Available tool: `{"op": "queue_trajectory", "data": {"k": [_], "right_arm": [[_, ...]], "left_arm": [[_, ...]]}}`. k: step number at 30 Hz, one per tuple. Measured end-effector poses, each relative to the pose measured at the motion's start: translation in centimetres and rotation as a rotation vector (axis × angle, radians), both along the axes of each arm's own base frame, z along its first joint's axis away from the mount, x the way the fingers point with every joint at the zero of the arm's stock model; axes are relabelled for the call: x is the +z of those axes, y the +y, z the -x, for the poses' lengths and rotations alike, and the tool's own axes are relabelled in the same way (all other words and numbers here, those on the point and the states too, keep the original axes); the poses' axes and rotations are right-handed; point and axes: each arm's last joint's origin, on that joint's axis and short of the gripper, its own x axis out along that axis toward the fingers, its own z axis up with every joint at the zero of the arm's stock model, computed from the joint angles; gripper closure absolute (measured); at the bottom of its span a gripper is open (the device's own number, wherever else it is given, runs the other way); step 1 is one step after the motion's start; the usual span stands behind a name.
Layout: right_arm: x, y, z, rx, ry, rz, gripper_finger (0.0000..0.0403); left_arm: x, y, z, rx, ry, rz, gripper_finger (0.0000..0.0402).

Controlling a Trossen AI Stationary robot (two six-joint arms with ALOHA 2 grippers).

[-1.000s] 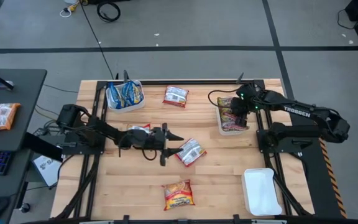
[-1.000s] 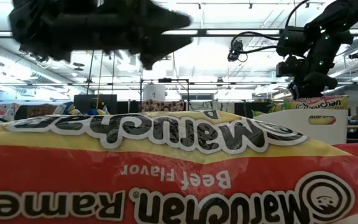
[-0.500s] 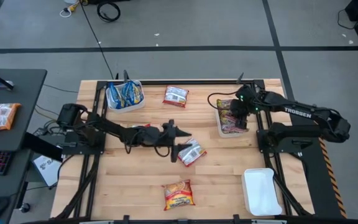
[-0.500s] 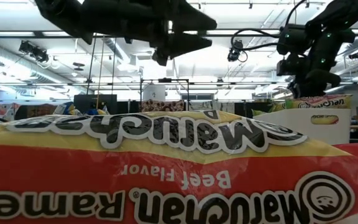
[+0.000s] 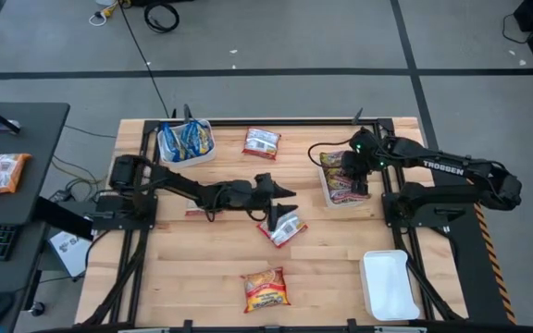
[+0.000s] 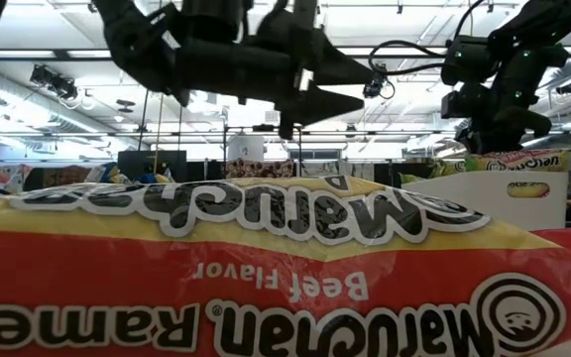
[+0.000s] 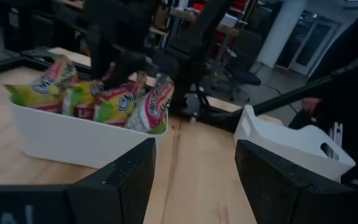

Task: Sort Maruchan noodles
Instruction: Put the green noodle pack into the top right white bin

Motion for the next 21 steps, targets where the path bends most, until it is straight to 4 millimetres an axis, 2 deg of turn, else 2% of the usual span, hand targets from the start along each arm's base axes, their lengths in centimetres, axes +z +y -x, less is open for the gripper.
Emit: {"op": "queue_trajectory", "data": {"k": [4, 9, 12, 16, 21], "right_arm": [[0.0, 0.0, -0.1, 0.029, -0.009, -0.005, 0.0316], [0.0, -0.1, -0.1, 0.003, -0.015, -0.024, 0.0316], [-0.1, -0.1, 0.0, -0.013, -0.003, -0.017, 0.0316], [-0.1, -0.1, 0.0, -0.014, -0.002, -0.016, 0.0316], [0.0, -0.1, 0.0, -0.019, 0.003, -0.001, 0.0316]], "left_arm": [[-1.5, 0.3, -1.2, 0.007, 0.047, 0.005, 0.0175], [-4.0, 2.0, -2.8, 0.057, 0.132, 0.031, 0.0175], [-4.8, 2.7, -4.3, 0.07, 0.182, -0.031, 0.0175], [-4.8, 3.0, -6.6, 0.098, 0.284, -0.116, 0.0175], [-4.0, 4.2, -7.8, 0.146, 0.4, -0.193, 0.0175]]}}
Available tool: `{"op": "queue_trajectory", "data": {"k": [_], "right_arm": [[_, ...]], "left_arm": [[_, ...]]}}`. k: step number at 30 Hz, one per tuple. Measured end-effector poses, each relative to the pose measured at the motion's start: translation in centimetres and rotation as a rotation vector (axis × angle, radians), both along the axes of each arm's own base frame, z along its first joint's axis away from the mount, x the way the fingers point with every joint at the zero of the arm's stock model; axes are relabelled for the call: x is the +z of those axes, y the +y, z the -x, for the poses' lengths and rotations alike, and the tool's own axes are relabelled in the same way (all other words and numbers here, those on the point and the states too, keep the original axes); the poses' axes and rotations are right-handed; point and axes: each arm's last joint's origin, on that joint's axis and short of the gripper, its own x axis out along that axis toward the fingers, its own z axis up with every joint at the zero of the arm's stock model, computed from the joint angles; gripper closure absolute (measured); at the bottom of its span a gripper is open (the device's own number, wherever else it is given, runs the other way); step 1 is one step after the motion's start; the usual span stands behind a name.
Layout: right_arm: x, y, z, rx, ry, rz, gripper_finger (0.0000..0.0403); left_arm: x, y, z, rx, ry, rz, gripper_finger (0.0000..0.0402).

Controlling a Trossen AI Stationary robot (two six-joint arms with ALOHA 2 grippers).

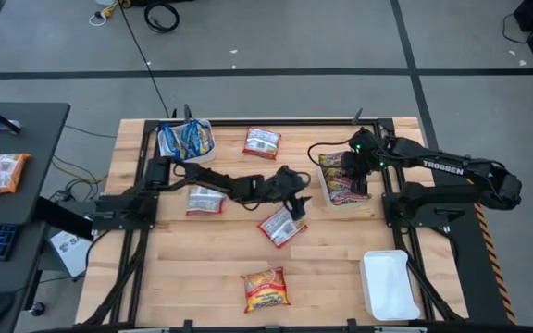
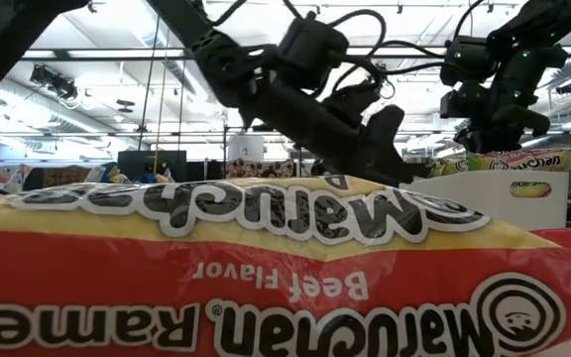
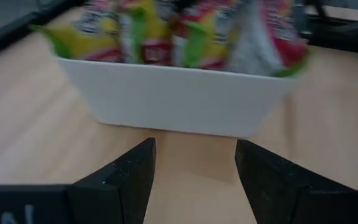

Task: Sort Maruchan noodles
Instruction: Put the green noodle pack into the top right white bin

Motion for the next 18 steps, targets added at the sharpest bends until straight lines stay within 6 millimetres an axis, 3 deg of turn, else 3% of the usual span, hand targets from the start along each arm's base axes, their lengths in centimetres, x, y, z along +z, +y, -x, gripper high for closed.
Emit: {"op": "queue_trajectory", "data": {"k": [5, 11, 18], "right_arm": [[0.0, -0.1, 0.0, -0.012, 0.013, 0.021, 0.0316], [0.0, 0.6, -0.4, 0.086, -0.051, -0.072, 0.0316], [0.2, 0.9, -1.0, 0.128, -0.117, -0.094, 0.0316]], "left_arm": [[0.4, 1.9, -0.1, 0.04, -0.034, -0.005, 0.0175], [-1.2, 3.0, -0.6, 0.024, -0.097, 0.011, 0.0175], [-1.6, 4.1, -3.3, 0.014, -0.156, -0.004, 0.0175]]}}
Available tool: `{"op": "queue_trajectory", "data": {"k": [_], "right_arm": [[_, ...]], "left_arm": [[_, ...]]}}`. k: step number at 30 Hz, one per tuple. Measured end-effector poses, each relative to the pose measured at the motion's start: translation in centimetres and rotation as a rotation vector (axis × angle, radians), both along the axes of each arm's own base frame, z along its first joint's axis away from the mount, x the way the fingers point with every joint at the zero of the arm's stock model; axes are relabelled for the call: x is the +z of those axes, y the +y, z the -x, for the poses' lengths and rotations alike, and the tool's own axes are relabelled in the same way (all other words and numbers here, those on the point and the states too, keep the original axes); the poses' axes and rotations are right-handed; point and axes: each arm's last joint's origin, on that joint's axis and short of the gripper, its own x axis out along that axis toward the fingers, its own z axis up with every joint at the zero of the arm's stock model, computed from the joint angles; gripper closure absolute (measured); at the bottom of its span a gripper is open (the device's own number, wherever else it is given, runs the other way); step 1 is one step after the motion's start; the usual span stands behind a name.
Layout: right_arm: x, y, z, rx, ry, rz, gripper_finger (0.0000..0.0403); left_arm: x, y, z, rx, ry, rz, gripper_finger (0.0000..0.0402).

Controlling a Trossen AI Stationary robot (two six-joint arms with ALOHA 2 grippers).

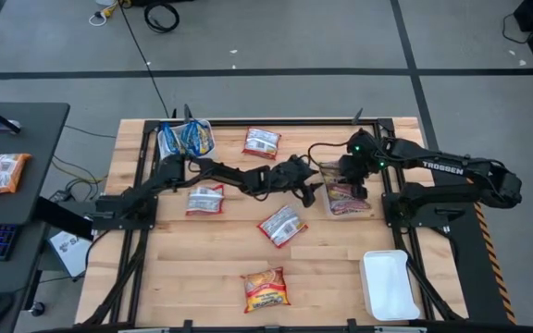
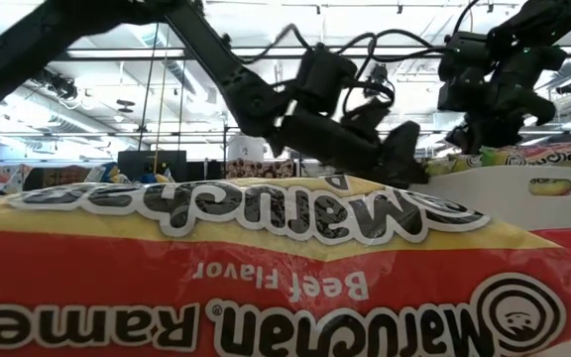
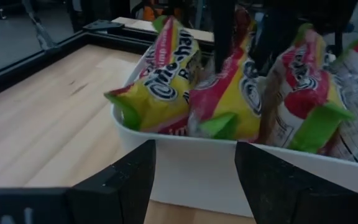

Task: Sort Maruchan noodles
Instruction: Put the green noodle pack into the top right white bin

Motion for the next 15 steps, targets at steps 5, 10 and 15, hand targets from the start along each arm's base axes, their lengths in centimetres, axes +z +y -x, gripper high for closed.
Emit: {"op": "queue_trajectory", "data": {"k": [5, 10, 15], "right_arm": [[0.0, -0.4, 0.0, -0.078, 0.042, 0.095, 0.0316], [0.0, -0.4, 0.2, -0.106, 0.064, 0.1, 0.0316], [-0.2, -0.3, 0.5, -0.111, 0.118, 0.099, 0.0315]], "left_arm": [[-0.1, 1.4, -1.6, 0.007, 0.013, -0.042, 0.0175], [0.5, 3.1, -1.5, 0.042, -0.007, -0.044, 0.0175], [1.9, 3.9, -1.1, 0.063, 0.004, -0.053, 0.0175]]}}
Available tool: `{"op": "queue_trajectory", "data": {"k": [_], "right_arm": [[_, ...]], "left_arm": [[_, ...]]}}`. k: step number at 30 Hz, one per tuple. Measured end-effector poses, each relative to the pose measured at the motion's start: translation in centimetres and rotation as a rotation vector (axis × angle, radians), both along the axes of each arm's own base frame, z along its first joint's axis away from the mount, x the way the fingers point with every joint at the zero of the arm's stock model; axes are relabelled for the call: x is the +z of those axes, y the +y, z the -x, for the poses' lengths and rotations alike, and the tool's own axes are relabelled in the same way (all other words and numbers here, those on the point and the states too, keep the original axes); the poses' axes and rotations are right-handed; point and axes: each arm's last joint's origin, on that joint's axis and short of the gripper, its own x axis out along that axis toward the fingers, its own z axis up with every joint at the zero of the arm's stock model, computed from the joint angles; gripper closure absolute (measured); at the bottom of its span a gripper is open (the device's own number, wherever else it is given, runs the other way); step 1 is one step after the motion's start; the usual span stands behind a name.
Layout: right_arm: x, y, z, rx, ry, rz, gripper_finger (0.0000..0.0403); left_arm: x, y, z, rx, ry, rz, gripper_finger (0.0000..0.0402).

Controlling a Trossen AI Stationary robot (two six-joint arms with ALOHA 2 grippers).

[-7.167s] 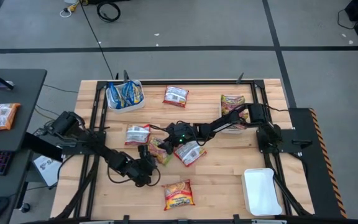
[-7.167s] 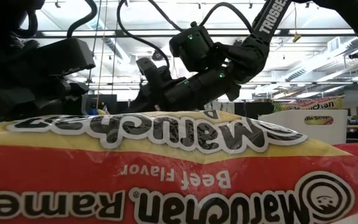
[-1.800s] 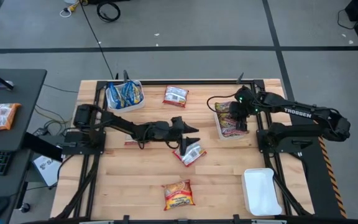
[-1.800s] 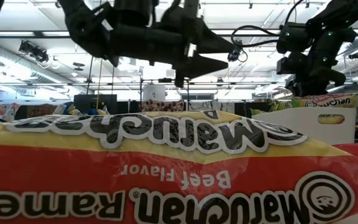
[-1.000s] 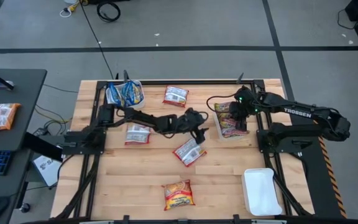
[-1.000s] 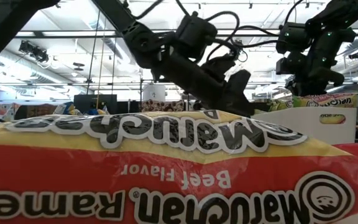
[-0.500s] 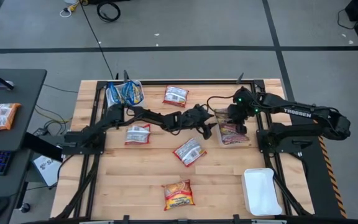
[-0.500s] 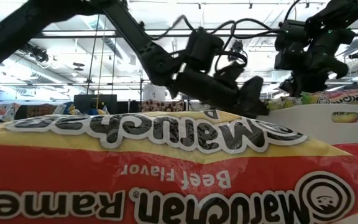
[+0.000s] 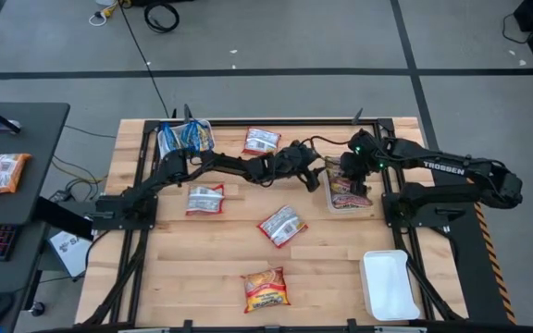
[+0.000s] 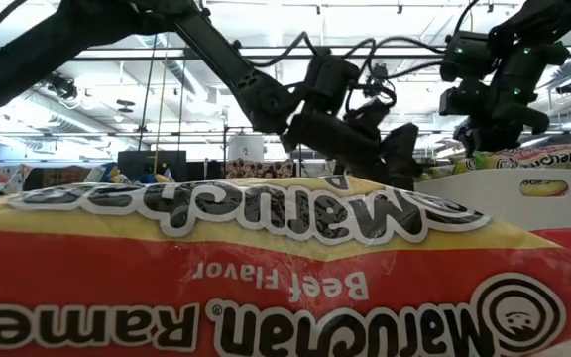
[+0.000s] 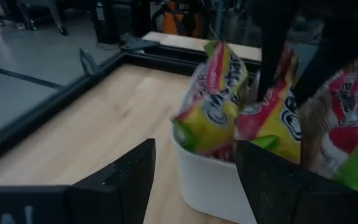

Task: Sort Maruchan noodles
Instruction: Put the green noodle pack into the top right white bin

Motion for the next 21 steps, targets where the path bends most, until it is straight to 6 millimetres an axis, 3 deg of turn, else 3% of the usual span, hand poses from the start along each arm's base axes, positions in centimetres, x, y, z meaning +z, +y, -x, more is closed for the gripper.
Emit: {"op": "queue_trajectory", "data": {"k": [6, 10, 16, 21], "right_arm": [[0.0, 0.0, 0.0, 0.012, 0.016, 0.006, 0.0297], [1.6, 0.2, -0.2, 0.012, 0.019, -0.004, 0.0259], [4.8, -0.5, -0.5, -0.076, 0.029, 0.143, 0.019], [4.5, -1.6, -0.6, -0.116, 0.037, 0.212, 0.0182]], "left_arm": [[3.5, -0.3, 0.7, -0.03, 0.036, -0.047, 0.0175], [4.8, -0.5, 1.3, -0.047, 0.089, -0.066, 0.0175], [4.2, -1.0, 1.8, -0.046, 0.048, -0.048, 0.0175], [2.6, -2.5, 2.9, -0.025, -0.119, -0.031, 0.018]]}}
